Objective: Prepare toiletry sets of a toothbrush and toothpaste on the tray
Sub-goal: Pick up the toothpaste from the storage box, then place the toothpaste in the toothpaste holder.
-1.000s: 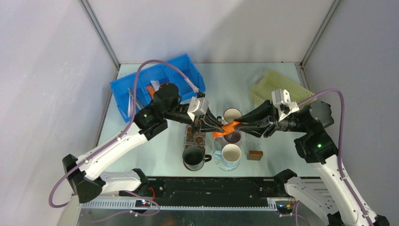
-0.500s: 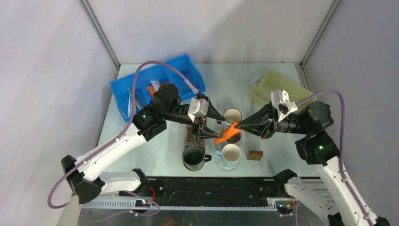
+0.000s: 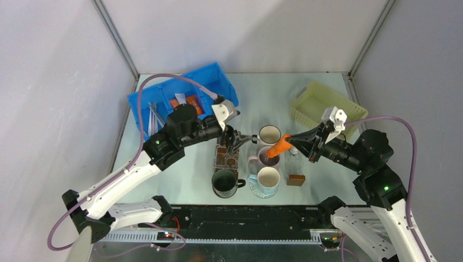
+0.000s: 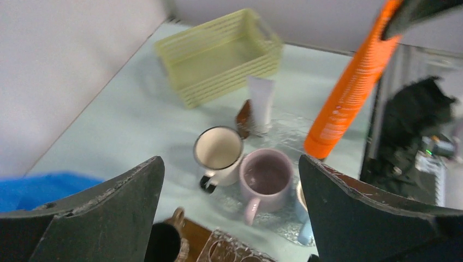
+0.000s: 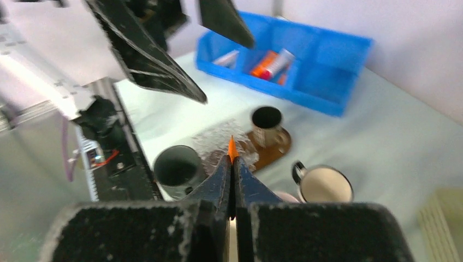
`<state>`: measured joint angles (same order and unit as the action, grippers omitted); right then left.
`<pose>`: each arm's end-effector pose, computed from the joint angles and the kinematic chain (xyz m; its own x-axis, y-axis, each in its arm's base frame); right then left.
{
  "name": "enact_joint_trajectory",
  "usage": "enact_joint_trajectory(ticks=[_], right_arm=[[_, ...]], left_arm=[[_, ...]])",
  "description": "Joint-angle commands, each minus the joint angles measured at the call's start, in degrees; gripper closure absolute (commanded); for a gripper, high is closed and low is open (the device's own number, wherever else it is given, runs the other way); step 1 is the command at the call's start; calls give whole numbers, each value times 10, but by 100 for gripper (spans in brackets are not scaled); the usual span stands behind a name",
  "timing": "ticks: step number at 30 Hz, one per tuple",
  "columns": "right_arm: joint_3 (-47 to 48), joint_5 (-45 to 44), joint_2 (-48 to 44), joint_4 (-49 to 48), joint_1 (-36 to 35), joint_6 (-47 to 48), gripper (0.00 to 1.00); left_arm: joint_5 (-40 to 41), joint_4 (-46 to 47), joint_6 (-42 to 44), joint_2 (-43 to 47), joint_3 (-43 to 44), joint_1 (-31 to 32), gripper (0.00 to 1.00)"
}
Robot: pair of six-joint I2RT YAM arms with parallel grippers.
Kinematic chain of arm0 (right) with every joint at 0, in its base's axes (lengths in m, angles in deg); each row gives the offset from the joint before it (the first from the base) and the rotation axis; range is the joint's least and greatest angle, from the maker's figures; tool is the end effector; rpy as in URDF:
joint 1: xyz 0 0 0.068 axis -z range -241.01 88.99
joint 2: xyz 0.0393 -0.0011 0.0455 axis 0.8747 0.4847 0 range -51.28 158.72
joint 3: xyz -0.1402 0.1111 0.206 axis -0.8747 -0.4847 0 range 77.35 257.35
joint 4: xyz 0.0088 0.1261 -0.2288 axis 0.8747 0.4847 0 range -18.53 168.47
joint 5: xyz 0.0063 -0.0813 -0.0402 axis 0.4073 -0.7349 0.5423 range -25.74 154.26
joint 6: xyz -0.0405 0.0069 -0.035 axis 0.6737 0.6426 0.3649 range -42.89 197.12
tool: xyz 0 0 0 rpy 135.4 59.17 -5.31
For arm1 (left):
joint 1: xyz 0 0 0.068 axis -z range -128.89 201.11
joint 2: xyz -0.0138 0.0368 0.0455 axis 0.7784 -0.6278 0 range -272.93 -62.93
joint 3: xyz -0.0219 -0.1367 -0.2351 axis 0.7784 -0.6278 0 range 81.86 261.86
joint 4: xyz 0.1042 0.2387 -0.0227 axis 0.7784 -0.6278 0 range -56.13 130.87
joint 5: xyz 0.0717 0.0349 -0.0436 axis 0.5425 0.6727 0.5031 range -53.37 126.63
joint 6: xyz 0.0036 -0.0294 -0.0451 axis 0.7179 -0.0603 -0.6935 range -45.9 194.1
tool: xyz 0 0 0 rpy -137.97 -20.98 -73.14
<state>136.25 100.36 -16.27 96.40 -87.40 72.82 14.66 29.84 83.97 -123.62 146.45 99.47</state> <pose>0.0858 0.0660 0.4171 -0.0826 0.0265 -0.9962 -0.8831 0.4613 0.0855 0.1476 -0.1862 0.4069 0.0800 0.1494 -0.9855 0.9399 0.3179 0.1245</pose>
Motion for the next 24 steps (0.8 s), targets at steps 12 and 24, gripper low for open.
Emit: enact_joint_trajectory(ticks=[12,24], right_arm=[[-56,-368,-14,46,1,-25,100],[-149,-468,-32,-5,-5,-53,100]], left_arm=[[435,-42,-227,-4,-4,-45,0],[465,-69,-311,22,-37,-115,0]])
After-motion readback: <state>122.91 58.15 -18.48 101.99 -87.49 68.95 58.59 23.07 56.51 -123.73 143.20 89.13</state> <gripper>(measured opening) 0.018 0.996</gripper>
